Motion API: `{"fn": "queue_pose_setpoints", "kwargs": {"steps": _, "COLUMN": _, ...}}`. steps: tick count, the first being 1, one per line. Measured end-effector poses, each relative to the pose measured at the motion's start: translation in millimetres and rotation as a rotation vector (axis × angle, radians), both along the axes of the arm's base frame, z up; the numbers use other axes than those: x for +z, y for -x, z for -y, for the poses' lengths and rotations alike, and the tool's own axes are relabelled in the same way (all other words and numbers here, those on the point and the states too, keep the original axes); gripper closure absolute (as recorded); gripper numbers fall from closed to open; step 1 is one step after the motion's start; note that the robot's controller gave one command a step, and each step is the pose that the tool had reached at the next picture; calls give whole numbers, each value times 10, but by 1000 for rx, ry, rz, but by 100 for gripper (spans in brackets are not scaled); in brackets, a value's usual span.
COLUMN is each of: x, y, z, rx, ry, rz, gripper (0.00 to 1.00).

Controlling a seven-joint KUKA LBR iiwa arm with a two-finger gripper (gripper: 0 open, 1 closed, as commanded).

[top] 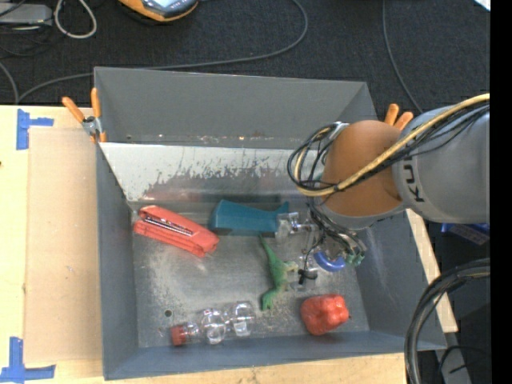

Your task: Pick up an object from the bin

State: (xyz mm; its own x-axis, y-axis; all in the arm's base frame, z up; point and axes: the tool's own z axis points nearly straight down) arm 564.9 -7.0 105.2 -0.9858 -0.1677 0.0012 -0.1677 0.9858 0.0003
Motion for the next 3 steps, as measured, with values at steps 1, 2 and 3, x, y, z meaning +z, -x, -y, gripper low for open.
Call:
{"fn": "queue_pose_setpoints", "kwargs": {"steps": 1, "x": -346, "y": 108, "z": -13, "rx": -282, "ry": 4, "rz": -10, "gripper": 0}}
{"fn": "queue_pose_setpoints", "kwargs": {"steps": 2, "x": -318, "y": 50, "z": 78, "rx": -66, "ry": -3, "rz": 1, "gripper": 100}}
{"fn": "queue_pose_setpoints", "kwargs": {"steps": 3, "x": -317, "y": 49, "z": 78, "rx": -65, "ry": -3, "rz": 1, "gripper": 100}}
